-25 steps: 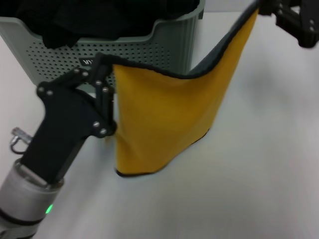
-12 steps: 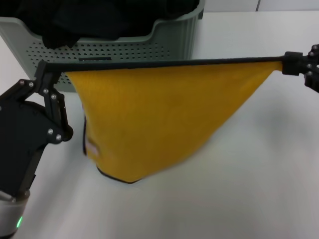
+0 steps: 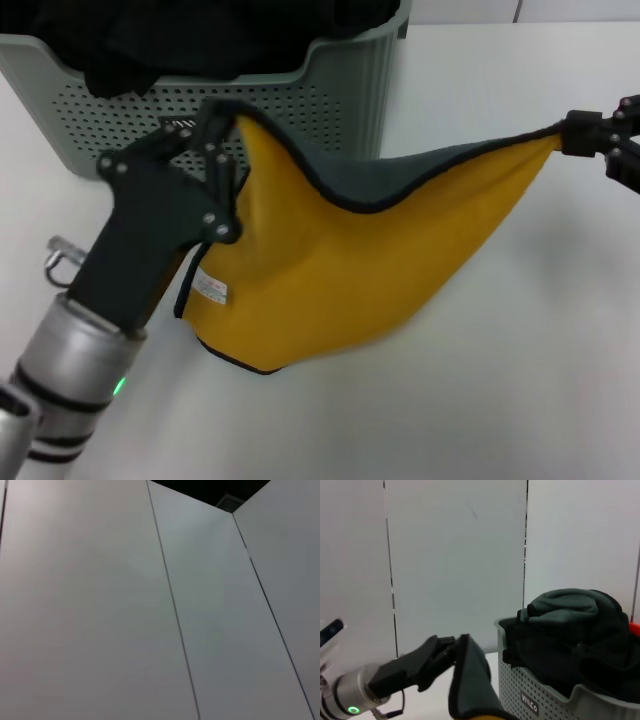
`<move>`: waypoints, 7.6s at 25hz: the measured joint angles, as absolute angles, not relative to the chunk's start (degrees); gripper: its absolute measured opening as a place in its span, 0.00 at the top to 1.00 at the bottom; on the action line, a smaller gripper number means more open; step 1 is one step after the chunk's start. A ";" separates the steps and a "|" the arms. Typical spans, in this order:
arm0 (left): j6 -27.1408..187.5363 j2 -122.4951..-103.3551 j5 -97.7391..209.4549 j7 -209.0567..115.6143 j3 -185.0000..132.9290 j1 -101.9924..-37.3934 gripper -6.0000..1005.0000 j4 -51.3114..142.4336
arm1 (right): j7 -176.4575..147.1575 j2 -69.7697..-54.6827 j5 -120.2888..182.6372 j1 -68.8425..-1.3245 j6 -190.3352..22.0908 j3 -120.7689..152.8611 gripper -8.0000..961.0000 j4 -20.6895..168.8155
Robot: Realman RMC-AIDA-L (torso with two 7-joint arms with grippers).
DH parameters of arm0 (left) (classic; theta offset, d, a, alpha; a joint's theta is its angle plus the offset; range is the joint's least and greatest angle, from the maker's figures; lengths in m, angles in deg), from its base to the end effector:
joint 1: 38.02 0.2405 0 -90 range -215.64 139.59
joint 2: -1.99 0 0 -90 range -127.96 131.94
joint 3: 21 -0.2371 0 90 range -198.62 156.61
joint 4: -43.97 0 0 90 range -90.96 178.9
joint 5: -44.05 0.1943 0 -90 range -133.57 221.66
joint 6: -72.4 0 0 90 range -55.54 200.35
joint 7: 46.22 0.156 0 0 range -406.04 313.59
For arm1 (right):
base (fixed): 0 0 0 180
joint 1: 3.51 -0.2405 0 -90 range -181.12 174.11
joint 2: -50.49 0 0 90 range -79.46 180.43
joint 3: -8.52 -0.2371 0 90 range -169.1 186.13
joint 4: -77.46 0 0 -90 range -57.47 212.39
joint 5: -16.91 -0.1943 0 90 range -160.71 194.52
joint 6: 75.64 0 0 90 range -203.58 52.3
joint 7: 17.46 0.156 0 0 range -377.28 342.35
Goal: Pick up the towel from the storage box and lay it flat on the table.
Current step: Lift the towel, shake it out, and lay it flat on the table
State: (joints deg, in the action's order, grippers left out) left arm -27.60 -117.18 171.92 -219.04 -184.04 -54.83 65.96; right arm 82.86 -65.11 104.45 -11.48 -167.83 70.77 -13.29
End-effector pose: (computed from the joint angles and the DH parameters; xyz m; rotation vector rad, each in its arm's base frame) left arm -0.2016 0.2278 -0.0279 -1.7329 -0.0014 -1.1753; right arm 0.1490 0.2623 0.0967 -2.6748 0.1607 0.7532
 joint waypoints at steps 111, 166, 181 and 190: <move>-7.54 -102.64 191.00 -219.02 -184.24 -52.29 0.97 90.04 | 88.97 -64.88 104.06 -23.54 -180.92 67.54 0.97 -3.12; -19.10 -101.66 190.43 -219.04 -184.33 -51.64 0.97 89.56 | 87.65 -65.09 104.39 -25.22 -179.96 67.68 0.96 1.50; -18.84 -100.86 179.96 -219.04 -184.15 -48.79 0.97 96.00 | 87.20 -65.11 104.37 -26.01 -179.77 67.79 0.96 2.36; -20.68 -101.24 178.01 -218.91 -184.13 -48.45 0.97 95.60 | 86.99 -65.17 104.41 -25.74 -179.70 67.86 0.96 2.74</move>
